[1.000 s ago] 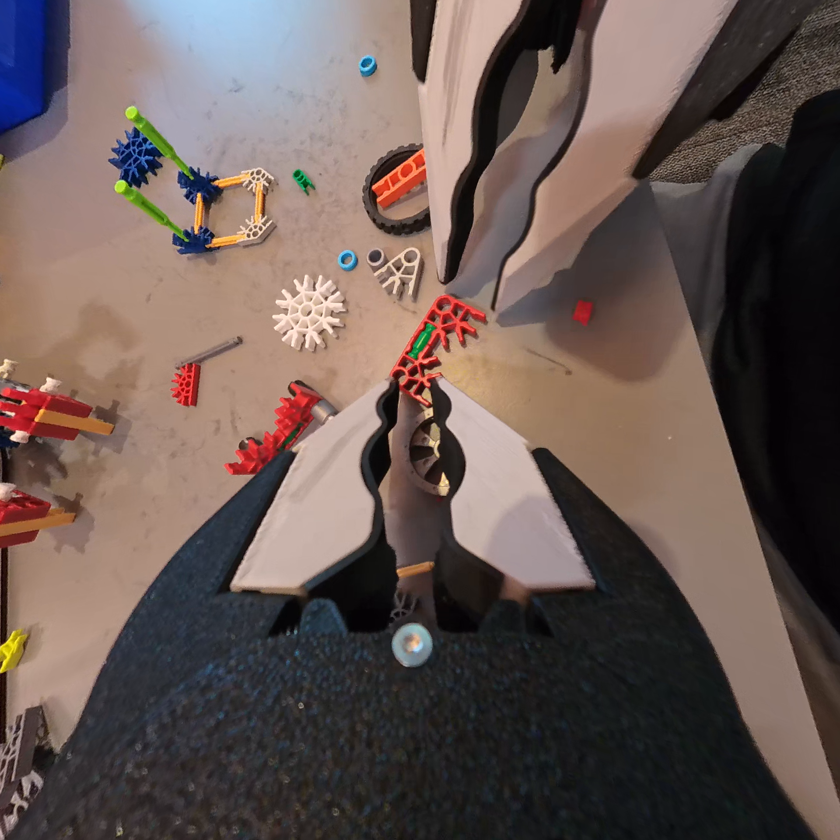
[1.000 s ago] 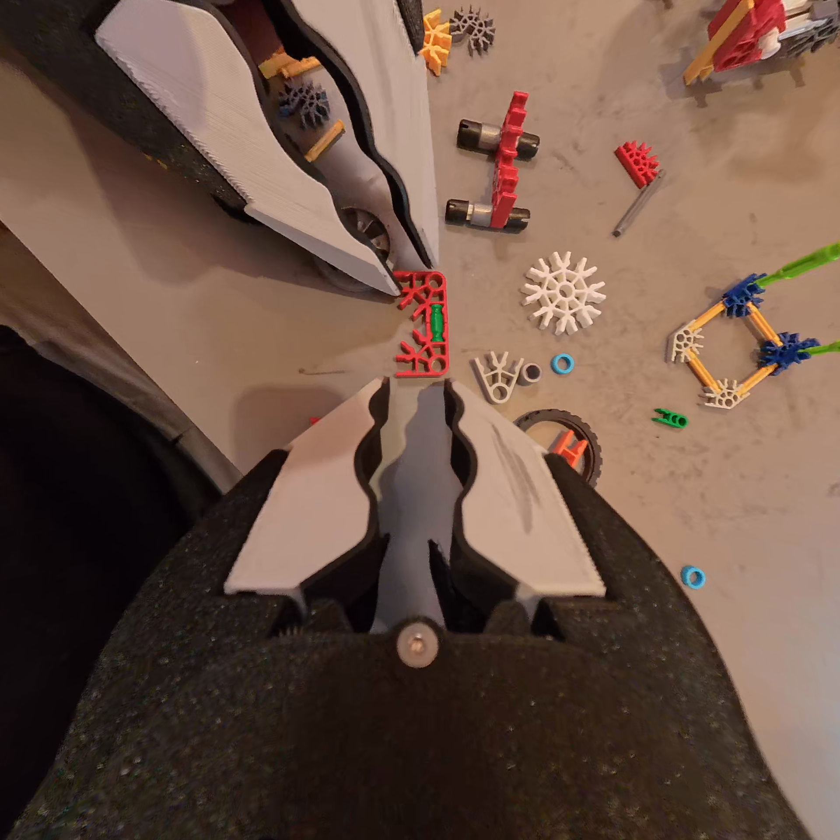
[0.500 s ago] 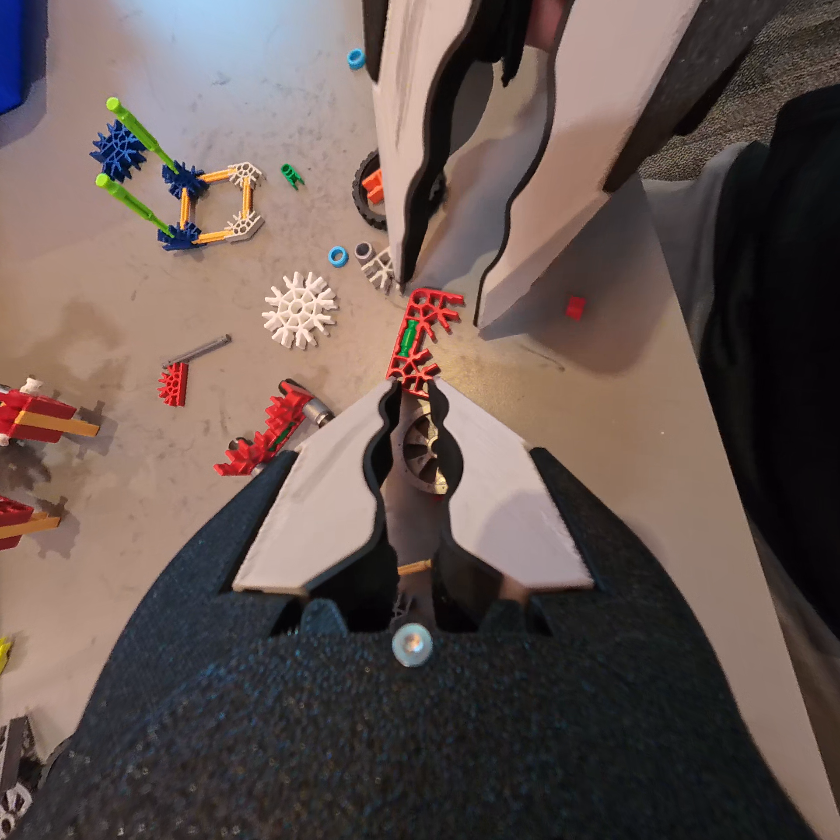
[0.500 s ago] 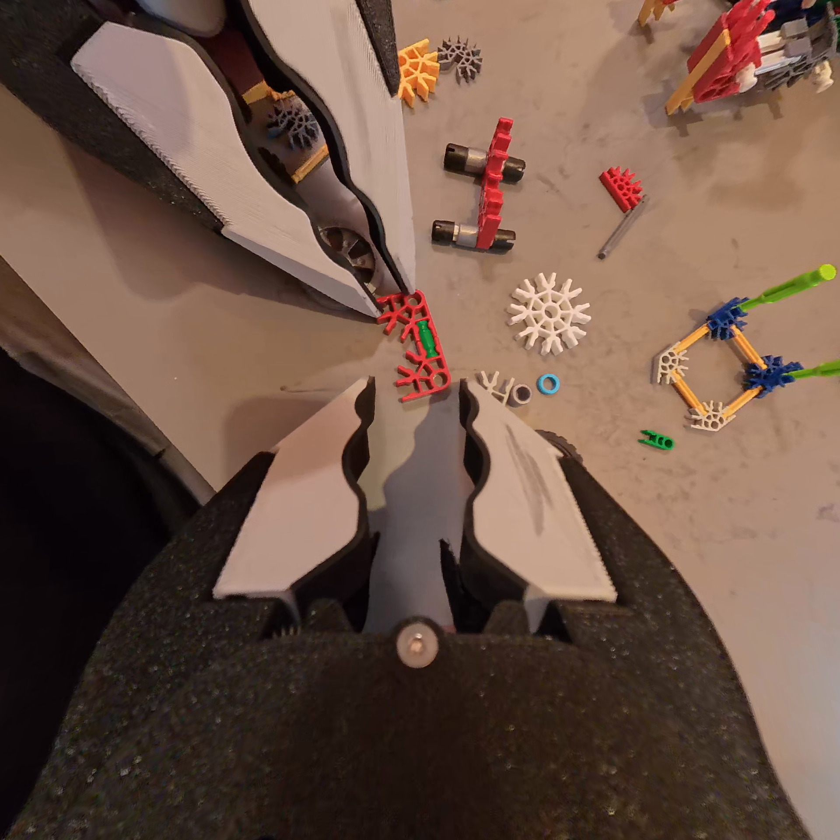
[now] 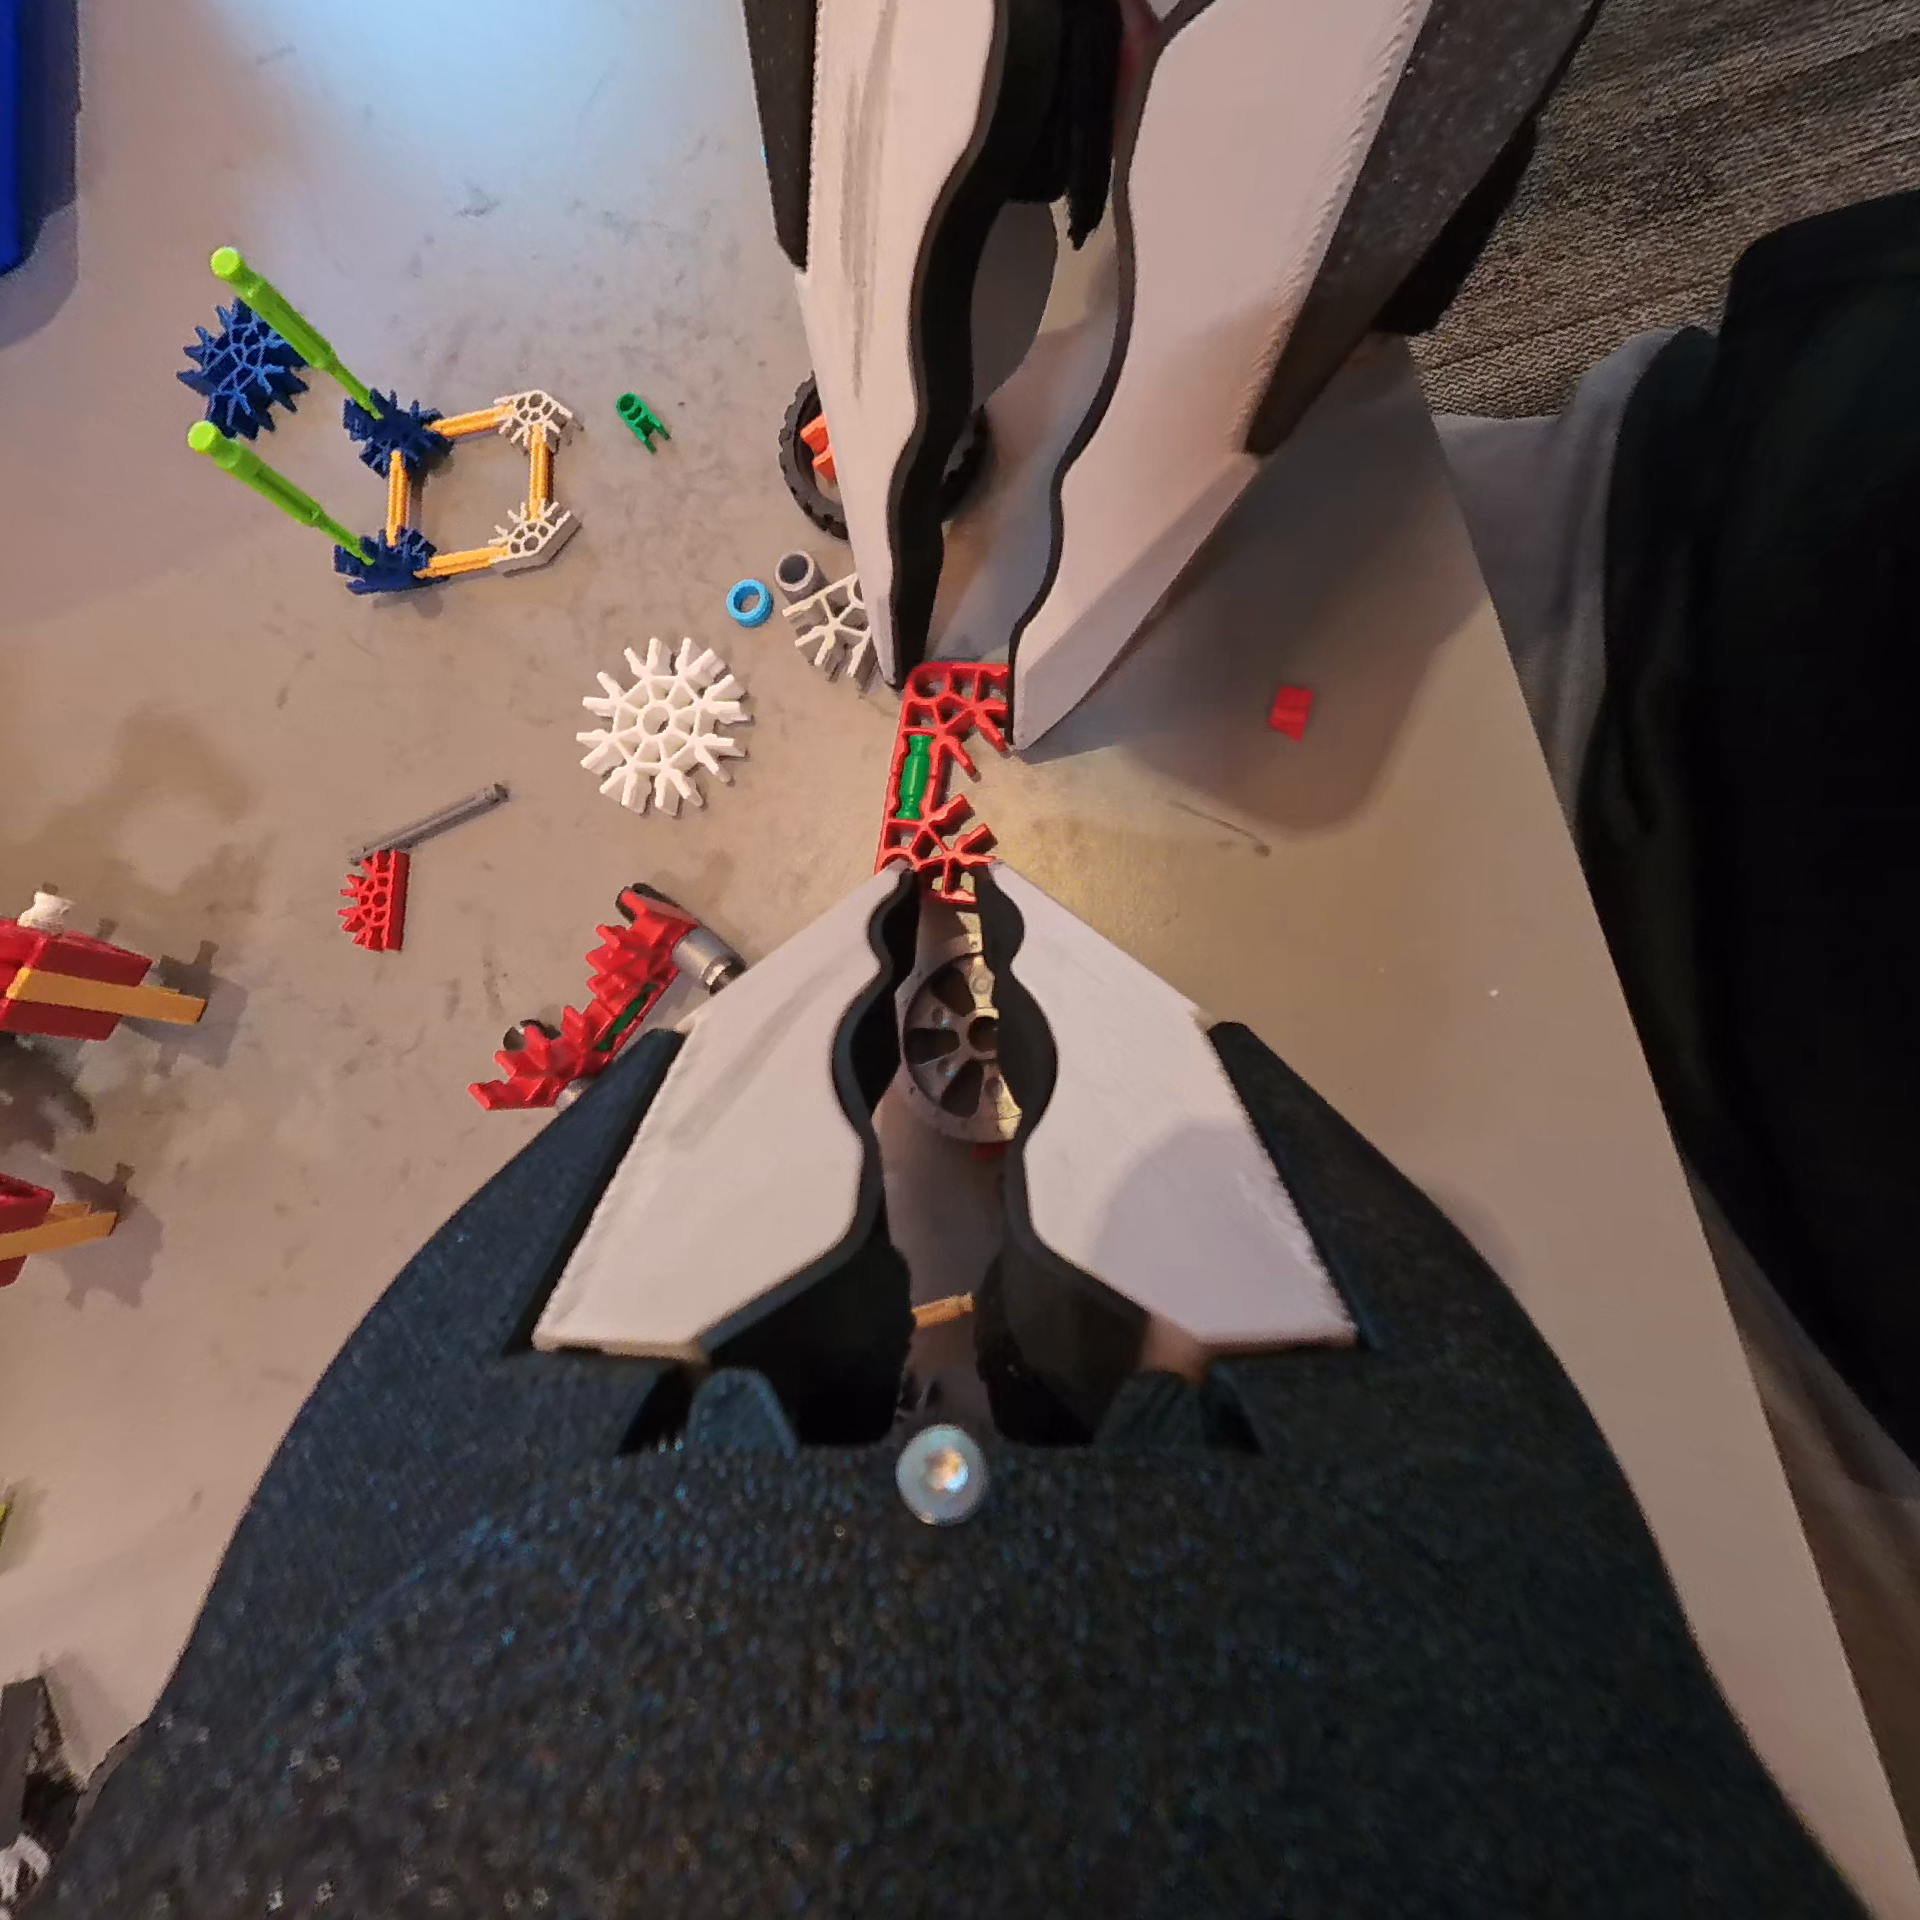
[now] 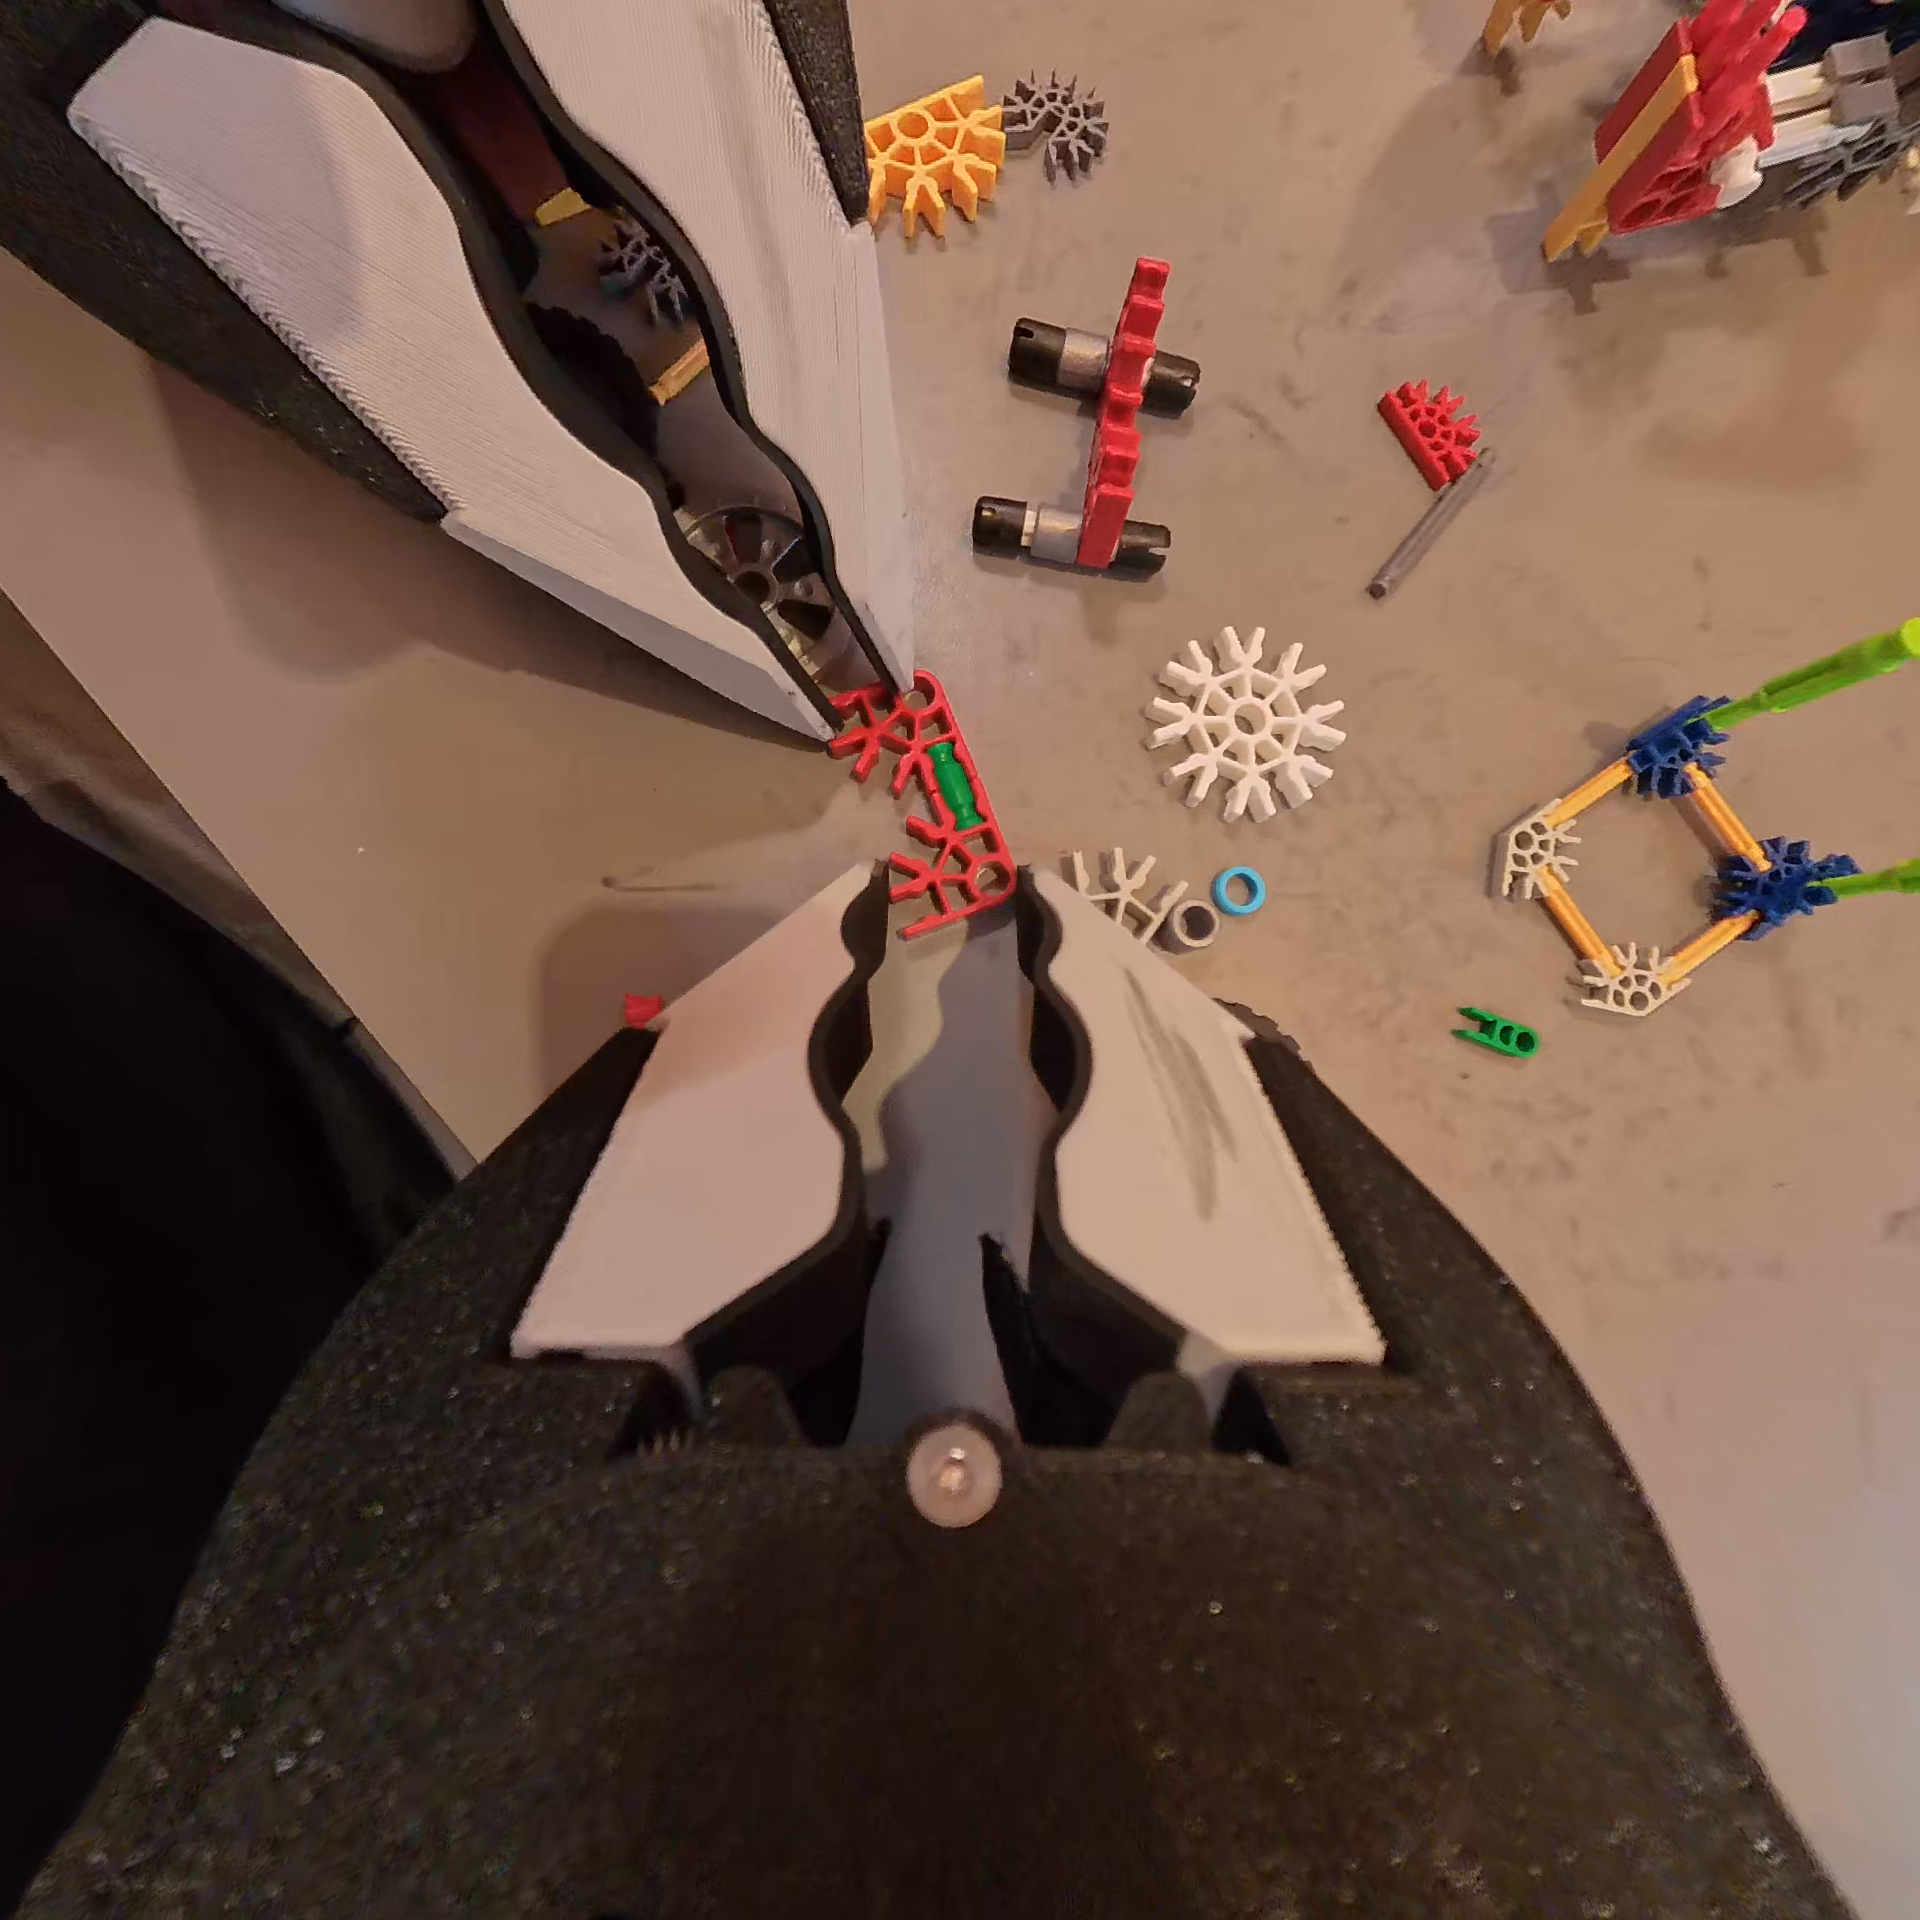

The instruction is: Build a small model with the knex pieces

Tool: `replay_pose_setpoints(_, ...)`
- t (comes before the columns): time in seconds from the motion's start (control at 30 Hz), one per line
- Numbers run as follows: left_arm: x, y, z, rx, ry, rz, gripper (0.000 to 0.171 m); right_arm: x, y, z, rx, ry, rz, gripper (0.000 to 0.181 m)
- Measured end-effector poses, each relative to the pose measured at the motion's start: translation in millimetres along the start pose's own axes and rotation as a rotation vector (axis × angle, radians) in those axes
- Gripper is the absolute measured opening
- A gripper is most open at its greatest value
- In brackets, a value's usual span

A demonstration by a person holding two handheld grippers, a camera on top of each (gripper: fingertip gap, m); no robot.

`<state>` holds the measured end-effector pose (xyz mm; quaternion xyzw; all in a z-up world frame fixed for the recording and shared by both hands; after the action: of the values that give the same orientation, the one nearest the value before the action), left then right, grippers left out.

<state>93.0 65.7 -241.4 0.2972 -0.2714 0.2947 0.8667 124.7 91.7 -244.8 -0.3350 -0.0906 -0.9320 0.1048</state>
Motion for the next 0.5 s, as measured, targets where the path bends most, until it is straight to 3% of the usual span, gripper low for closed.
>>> replay_pose_setpoints(0.5,5.2,7.8,4.4,0.029,-0.031,0.009,0.016,3.7,1.1,6.1,-0.003,-0.031,0.010,0.024)
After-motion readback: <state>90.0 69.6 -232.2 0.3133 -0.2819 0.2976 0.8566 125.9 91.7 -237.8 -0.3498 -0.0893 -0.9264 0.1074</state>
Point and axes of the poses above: each gripper's, where its closed fingertips meet, z back along the fingers, x out of its top, y = z × x across the jaws, the point moved 1 cm from there along z, back along the fingers, and after that the axes turned 12 degrees about x, right-handed, at the moved point
